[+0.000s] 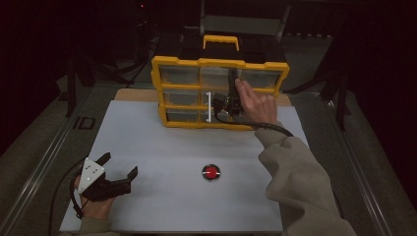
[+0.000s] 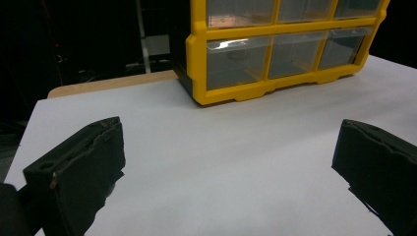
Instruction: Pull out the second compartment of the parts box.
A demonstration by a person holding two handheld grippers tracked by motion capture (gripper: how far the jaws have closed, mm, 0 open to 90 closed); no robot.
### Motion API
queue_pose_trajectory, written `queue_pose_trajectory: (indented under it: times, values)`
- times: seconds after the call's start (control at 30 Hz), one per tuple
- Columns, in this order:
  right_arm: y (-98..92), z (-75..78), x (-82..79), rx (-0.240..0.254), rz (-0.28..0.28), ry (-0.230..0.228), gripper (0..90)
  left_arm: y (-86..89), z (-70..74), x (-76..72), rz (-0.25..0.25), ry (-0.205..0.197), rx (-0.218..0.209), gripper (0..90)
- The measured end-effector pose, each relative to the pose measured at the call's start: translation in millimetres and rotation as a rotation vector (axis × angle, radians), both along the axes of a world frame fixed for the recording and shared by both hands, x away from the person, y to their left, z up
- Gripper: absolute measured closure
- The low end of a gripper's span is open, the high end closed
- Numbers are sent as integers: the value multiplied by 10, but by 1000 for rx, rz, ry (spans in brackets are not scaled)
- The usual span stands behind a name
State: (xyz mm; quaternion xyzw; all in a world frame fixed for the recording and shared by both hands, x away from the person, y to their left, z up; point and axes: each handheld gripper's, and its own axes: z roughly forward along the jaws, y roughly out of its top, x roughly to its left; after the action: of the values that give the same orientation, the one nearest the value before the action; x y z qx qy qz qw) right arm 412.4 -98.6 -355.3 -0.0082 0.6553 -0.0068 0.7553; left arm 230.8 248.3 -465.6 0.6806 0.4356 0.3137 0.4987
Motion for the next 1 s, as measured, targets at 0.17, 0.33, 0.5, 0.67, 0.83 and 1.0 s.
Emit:
queue_pose_trajectory:
  times: [0.17, 0.33, 0.5, 0.67, 0.83, 1.0]
  values:
    - [4, -1, -2, -4, -6, 8, 798, 1, -1, 1, 1, 0, 1, 0]
    - [5, -6, -12, -4, -5, 8, 801, 0, -1, 1, 2, 0, 1, 1]
    - [-1, -5, -35, -8, 3, 6, 802, -4, -2, 1, 2, 0, 3, 1]
    - [-8, -15, -71, -14, 6, 8, 802, -3, -2, 0, 2, 1, 6, 0]
    - [-10, -17, -109, -12, 9, 9, 803, -4, -2, 0, 1, 1, 6, 0]
    - [-18, -16, -155, -17, 15, 11, 803, -4, -2, 0, 3, 0, 4, 0]
